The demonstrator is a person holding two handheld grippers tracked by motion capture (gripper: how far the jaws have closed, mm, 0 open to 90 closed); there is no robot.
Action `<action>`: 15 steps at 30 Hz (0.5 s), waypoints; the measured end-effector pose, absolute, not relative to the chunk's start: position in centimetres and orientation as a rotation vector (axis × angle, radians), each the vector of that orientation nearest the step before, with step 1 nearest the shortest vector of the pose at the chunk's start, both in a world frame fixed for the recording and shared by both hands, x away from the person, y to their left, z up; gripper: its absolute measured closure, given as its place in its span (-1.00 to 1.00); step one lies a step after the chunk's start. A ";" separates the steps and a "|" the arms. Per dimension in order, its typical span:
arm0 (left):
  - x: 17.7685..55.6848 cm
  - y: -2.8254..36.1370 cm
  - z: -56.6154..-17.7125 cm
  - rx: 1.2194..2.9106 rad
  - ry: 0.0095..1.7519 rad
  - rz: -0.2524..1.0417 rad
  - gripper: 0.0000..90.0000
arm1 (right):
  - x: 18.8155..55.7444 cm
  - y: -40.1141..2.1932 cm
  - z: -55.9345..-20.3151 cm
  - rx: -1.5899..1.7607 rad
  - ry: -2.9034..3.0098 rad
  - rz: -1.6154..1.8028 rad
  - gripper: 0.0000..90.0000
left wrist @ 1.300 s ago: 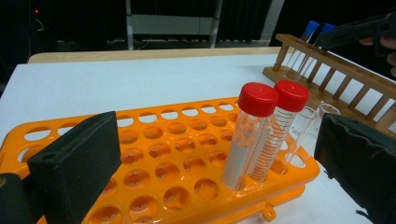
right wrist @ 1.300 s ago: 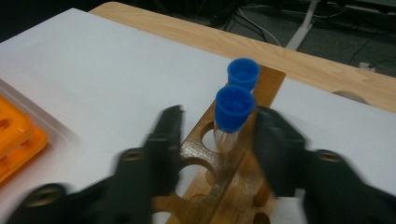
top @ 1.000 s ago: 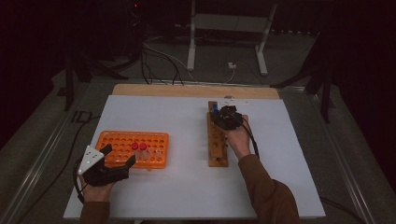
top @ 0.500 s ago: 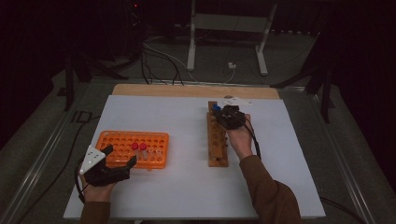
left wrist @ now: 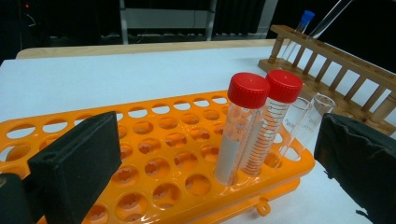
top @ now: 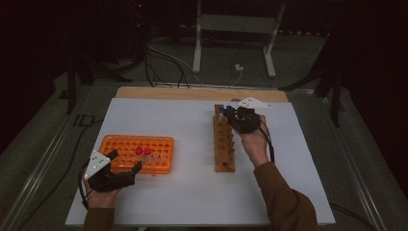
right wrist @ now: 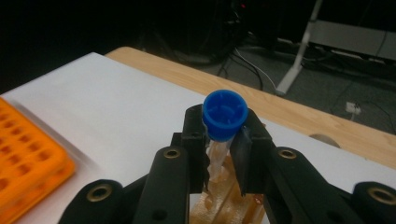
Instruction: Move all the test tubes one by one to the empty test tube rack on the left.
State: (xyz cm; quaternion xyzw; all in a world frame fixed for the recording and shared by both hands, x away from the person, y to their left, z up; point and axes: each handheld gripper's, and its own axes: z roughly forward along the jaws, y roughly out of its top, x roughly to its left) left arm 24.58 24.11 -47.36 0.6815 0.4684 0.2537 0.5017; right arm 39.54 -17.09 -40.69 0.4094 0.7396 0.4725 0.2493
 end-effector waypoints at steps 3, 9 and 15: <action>24.6 24.0 -47.4 1.648 1.131 0.613 -0.98 | 38.9 -17.4 -40.2 1.106 2.026 1.345 0.72; 24.5 24.0 -47.2 1.640 1.132 0.615 -0.98 | 37.5 -16.9 -40.0 1.040 2.058 1.370 0.72; 24.3 23.9 -46.7 1.616 1.125 0.622 -0.98 | 36.2 -16.2 -40.1 0.998 2.137 1.410 0.72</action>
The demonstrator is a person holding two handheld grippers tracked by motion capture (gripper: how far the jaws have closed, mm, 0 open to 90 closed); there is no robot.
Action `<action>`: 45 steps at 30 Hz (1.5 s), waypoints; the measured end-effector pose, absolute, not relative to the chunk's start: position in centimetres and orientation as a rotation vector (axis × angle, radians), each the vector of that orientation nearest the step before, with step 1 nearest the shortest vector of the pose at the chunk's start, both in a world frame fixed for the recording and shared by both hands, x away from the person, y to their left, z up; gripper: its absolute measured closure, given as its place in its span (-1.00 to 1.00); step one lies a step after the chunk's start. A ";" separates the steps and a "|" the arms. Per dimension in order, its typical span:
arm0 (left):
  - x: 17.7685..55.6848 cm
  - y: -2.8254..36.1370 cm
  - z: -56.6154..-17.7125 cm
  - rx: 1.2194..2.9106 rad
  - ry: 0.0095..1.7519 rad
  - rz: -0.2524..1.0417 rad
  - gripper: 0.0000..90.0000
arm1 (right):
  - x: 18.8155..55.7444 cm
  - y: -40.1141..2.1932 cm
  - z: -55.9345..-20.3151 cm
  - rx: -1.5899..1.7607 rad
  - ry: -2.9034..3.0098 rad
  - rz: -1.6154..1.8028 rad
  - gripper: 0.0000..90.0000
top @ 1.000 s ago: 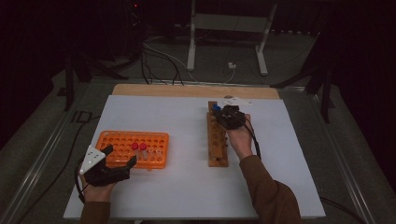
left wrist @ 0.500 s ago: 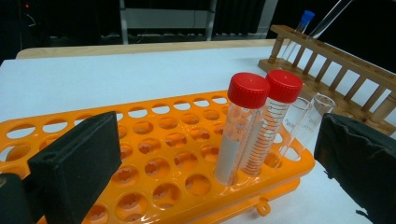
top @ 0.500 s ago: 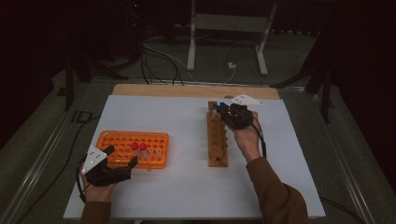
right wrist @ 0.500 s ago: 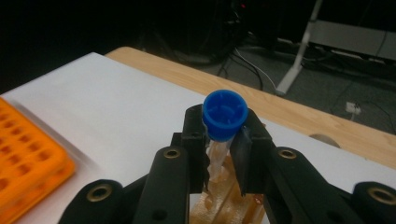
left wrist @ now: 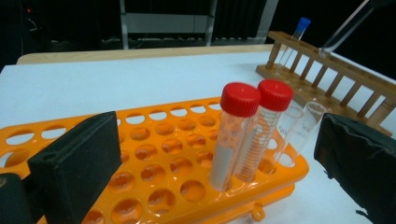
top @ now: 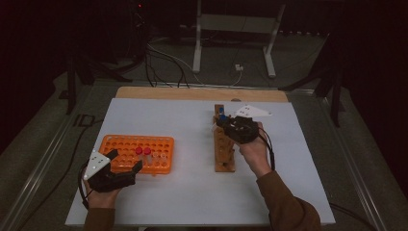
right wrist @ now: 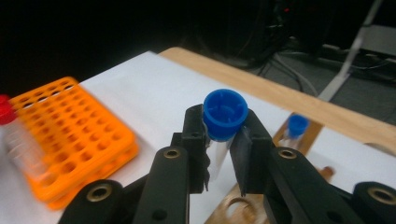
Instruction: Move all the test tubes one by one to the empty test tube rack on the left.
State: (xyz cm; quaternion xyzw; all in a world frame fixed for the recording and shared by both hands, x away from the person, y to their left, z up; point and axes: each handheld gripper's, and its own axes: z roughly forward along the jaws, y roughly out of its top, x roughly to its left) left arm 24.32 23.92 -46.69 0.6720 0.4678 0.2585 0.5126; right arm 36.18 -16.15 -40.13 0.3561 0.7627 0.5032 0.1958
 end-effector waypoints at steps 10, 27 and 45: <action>24.2 22.3 -44.3 1.610 1.079 0.634 -0.97 | 34.2 -15.0 -40.8 0.917 2.254 1.397 0.72; 24.9 14.8 -42.1 1.699 0.888 0.613 -0.87 | 31.2 -12.1 -40.8 0.767 2.411 1.399 0.71; 25.8 9.8 -44.9 1.893 0.786 0.480 0.21 | 30.1 -10.5 -40.8 0.720 2.498 1.451 0.71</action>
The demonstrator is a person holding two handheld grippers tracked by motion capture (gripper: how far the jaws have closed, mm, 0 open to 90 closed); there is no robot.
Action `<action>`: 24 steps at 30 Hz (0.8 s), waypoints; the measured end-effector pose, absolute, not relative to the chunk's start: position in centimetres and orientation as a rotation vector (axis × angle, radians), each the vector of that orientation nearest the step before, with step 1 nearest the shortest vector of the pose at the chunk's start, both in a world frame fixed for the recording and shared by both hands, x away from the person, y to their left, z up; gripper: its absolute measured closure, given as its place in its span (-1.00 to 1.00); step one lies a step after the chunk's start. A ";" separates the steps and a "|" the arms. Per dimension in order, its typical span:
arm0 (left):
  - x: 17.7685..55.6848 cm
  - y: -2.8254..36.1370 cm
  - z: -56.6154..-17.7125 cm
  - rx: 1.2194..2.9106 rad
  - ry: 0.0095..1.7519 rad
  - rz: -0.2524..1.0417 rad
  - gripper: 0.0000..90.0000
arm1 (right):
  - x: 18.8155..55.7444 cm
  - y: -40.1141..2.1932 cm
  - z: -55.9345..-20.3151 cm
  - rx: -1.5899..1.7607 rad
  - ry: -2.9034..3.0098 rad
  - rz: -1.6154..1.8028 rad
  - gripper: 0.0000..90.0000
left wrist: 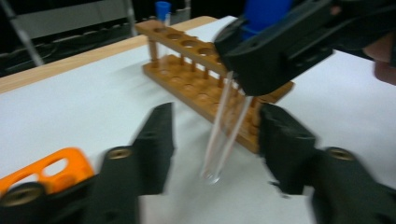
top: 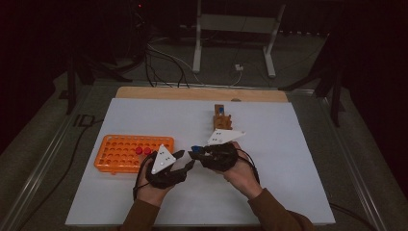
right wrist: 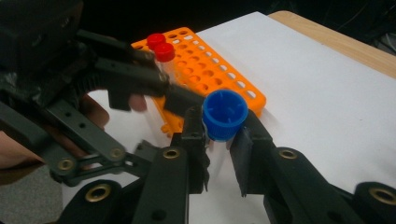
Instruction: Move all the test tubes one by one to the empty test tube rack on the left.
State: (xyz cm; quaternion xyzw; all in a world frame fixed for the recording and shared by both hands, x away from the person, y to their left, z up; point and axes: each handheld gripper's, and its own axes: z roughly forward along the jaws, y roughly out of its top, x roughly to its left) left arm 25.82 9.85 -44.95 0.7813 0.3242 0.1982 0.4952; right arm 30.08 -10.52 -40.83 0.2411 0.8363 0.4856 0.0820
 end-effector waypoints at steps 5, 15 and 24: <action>25.8 9.4 -44.9 1.895 0.758 0.469 0.52 | 30.0 -10.3 -41.0 0.710 2.512 1.447 0.71; 25.9 9.6 -45.2 1.905 0.756 0.457 0.70 | 30.1 -10.6 -41.0 0.732 2.496 1.489 0.32; 25.5 11.8 -44.8 1.869 0.795 0.458 0.71 | 30.4 -12.3 -41.1 0.793 2.409 1.500 -0.43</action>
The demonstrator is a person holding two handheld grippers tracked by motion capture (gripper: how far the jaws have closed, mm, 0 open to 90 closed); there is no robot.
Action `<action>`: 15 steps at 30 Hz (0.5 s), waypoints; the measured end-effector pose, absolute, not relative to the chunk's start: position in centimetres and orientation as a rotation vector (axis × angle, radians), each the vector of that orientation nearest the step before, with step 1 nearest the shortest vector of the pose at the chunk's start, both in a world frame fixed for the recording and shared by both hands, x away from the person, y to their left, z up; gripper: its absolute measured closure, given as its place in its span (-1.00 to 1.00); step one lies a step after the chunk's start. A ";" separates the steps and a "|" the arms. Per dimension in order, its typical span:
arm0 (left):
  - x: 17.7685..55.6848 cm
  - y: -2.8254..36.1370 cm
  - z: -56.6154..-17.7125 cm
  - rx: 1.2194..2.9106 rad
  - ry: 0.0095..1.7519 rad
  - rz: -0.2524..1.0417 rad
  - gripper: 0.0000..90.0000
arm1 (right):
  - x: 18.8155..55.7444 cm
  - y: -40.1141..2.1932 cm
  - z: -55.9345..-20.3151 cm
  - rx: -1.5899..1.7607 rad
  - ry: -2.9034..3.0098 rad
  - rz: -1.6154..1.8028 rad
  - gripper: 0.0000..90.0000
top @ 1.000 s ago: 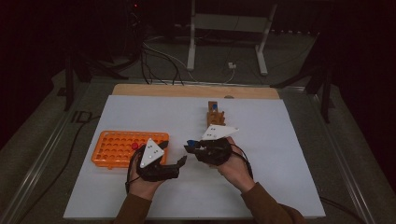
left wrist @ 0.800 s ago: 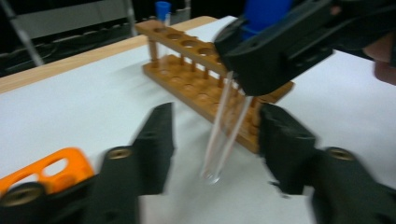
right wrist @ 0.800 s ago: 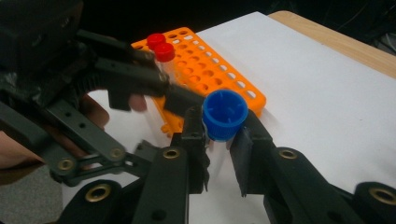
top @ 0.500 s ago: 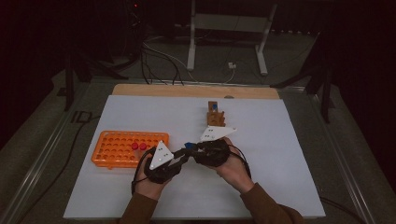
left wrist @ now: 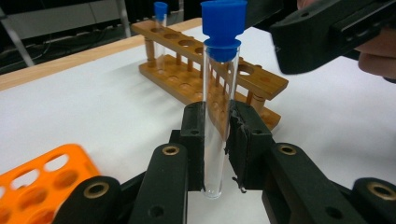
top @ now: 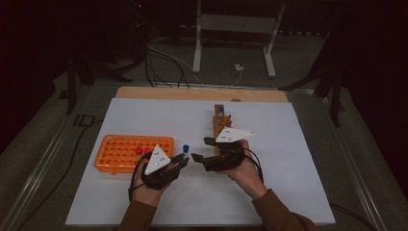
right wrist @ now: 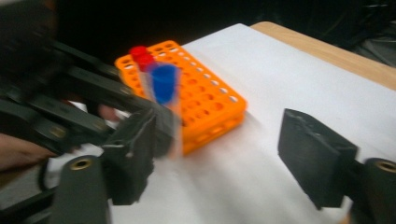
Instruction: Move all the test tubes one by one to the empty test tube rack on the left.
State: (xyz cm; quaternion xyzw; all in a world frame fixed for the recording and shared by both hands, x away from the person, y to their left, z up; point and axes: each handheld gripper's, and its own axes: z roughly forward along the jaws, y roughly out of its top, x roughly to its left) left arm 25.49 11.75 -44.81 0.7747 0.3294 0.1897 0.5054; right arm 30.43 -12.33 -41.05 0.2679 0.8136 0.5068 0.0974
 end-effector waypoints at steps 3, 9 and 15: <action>25.2 12.9 -44.6 1.858 0.802 0.457 0.71 | 30.6 -12.9 -41.5 0.820 2.379 1.468 -0.61; 24.5 15.7 -44.4 1.823 0.840 0.465 0.71 | 31.1 -14.3 -42.0 0.880 2.342 1.482 -0.78; 23.7 17.8 -44.1 1.795 0.858 0.485 0.71 | 31.2 -15.2 -42.1 0.907 2.309 1.467 -0.94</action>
